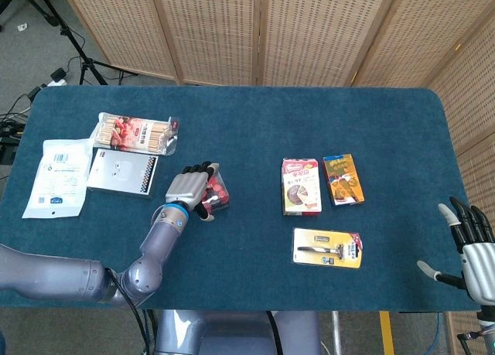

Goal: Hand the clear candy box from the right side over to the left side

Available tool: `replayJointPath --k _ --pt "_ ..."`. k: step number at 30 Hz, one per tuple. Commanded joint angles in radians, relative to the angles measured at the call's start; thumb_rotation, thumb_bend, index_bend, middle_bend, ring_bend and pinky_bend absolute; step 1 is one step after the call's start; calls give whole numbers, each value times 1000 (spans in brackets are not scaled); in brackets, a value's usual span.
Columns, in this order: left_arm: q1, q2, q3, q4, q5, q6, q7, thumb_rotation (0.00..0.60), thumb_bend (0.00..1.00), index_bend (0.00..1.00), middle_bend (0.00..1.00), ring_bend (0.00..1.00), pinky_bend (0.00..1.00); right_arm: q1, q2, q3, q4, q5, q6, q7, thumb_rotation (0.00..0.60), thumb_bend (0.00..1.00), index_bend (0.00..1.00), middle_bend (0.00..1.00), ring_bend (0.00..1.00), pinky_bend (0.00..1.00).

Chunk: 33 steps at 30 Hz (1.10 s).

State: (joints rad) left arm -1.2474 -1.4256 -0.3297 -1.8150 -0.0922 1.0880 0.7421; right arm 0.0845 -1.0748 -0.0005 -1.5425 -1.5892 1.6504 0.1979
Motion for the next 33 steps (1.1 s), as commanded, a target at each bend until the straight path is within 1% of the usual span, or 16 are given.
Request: replayJointPath --k 1,3,5,7,8,9,11,14,17,20,22,25,27,30,33 --pt "-12 -21 8 28 -17 2 14 600 134 0 0 0 0 -2 2 3 1 -2 -4 10 600 0 0 0 0 0" --pt "-18 -45 12 59 -27 -1 20 600 156 5 0 0 0 -4 4 5 0 -7 -5 19 600 0 0 0 0 0" --pt "-21 -63 14 79 -31 -4 22 600 203 74 0 0 11 -6 5 6 1 -9 -3 24 600 0 0 0 0 0" --pt "-24 -83 17 99 -29 1 24 600 267 219 1 12 67 -9 8 8 2 -12 -2 34 600 0 0 0 0 0" --pt "-26 -95 19 108 -28 10 26 600 295 274 18 42 105 -11 9 10 4 -12 -1 40 600 0 0 0 0 0" --pt "-27 -102 22 114 -28 19 30 600 314 306 38 70 130 -13 10 12 5 -11 1 43 600 0 0 0 0 0" --pt "-29 -115 26 123 -28 39 39 600 365 406 121 154 200 -15 11 15 7 -11 1 49 600 0 0 0 0 0" --pt "-28 -134 34 138 -14 79 50 600 418 524 196 214 251 -17 12 17 10 -14 -1 54 600 0 0 0 0 0" --pt "-18 -153 42 154 46 126 44 600 440 579 237 247 276 -20 12 19 11 -16 -1 56 600 0 0 0 0 0" --pt "0 -149 30 149 105 163 16 600 444 593 248 255 281 -21 11 21 12 -16 -5 54 600 0 0 0 0 0" --pt "19 -126 23 116 139 173 -1 600 443 597 251 255 281 -21 11 23 12 -13 -10 51 600 0 0 0 0 0" --pt "51 -58 11 36 188 164 -17 600 443 606 257 255 281 -19 11 26 13 -5 -24 44 600 0 0 0 0 0" --pt "77 8 13 -32 216 113 -25 600 442 611 260 256 281 -20 10 30 12 0 -28 36 600 0 0 0 0 0" --pt "114 102 12 -116 230 38 -45 600 440 620 268 259 282 -22 9 32 9 2 -31 31 600 0 0 0 0 0" --pt "160 206 39 -203 307 -17 -64 600 439 620 268 259 282 -23 9 34 6 1 -34 22 600 0 0 0 0 0"
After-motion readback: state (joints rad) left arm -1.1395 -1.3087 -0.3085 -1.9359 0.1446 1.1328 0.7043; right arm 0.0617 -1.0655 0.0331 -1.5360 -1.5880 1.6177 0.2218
